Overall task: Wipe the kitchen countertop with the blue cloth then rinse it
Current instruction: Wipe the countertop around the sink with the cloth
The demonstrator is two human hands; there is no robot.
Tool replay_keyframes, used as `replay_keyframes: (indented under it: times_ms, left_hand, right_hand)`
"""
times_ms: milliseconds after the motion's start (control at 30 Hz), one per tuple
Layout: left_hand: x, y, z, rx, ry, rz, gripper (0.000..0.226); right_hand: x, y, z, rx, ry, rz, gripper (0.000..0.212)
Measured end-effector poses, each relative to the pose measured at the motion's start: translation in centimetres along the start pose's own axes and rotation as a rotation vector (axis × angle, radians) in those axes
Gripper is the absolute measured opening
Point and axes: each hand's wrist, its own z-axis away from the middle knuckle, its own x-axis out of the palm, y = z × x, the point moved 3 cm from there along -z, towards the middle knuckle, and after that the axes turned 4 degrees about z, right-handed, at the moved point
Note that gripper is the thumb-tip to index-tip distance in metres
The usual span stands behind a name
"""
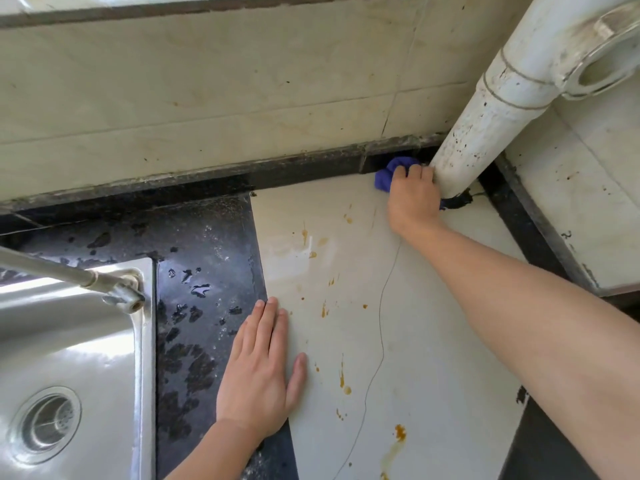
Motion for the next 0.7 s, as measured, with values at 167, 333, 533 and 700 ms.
replay_keyframes:
  times_ms: [167, 333, 533, 700]
  left_hand:
    - [-0.3, 0.1, -0.1, -0.013, -0.036, 0.001, 0.067]
    - [-0.3, 0.1, 0.0, -0.014, -0.034, -0.004, 0.068]
    - [-0.1, 0.1, -0.1, -0.010, -0.014, 0.003, 0.067]
    - [0.1, -0.1, 0.0, -0.014, -0.022, 0.008, 0.068]
  right_hand:
    - [-1.4, 3.4, 5.5, -0.131, -0.147, -0.474, 0.045]
    - [-1.5, 8.6, 5.3, 0.277, -0.096, -0.903, 0.043]
    - [1.7, -1.4, 9.1, -0.024, 0.174, -0.493, 0.043]
    - [-1.2, -2.4, 7.1, -0.088, -0.216, -0.969, 0.033]
